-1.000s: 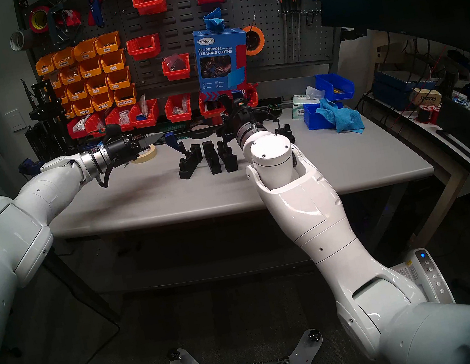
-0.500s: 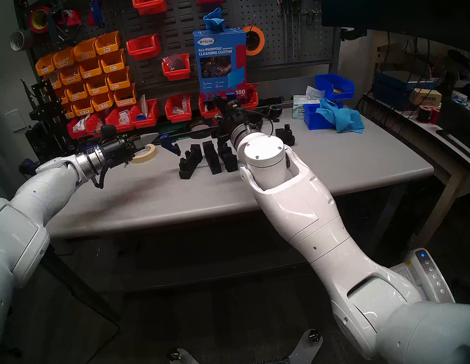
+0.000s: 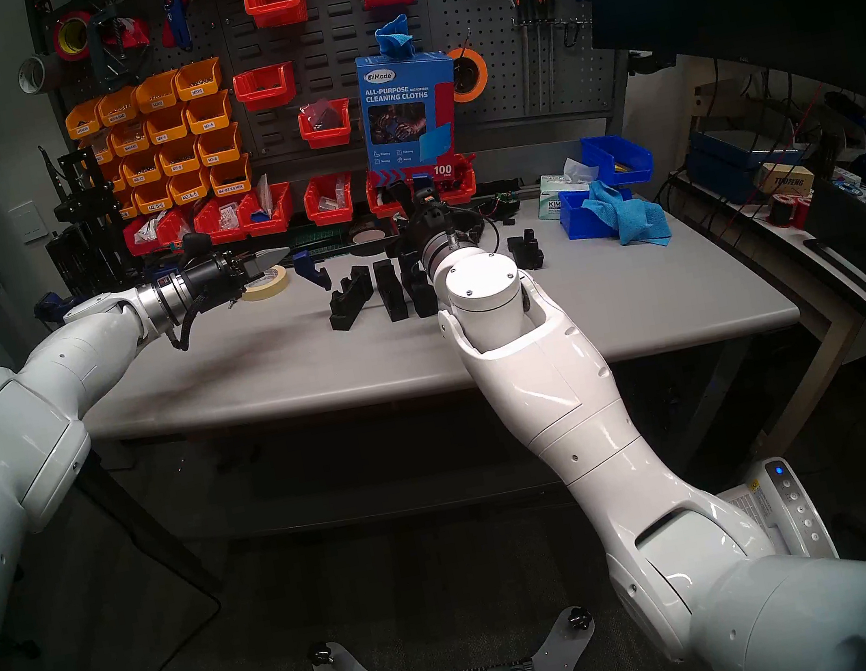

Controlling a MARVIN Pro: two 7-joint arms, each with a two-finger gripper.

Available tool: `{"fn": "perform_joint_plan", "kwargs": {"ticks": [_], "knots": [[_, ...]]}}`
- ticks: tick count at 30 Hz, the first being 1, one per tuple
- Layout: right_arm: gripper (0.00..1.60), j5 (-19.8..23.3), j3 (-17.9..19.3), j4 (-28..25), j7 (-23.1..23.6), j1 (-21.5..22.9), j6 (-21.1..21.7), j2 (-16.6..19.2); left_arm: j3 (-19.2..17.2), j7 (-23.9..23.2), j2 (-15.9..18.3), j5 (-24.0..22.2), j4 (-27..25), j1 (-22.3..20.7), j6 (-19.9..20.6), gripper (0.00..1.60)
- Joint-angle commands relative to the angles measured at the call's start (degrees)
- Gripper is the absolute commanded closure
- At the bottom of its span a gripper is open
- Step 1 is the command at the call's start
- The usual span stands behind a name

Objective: Clamp the two 3D printed pieces together with the clamp

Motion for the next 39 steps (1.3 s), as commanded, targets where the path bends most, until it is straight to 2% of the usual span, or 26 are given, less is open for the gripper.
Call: {"fn": "perform_joint_plan", "kwargs": {"ticks": [1,39], "knots": [[1.60,-0.46,0.35,-1.33,-0.26,1.46,-1.34,0.06,-0.40,0.35,-0.24,-0.34,0.12,-0.98,0.02,1.60],[1.60,-0.96,1.30,-1.89,0.02,0.18,-1.43,1.25,-0.67,1.69,-0.51,-0.25,-0.02,-0.72,0.83,1.60]]}}
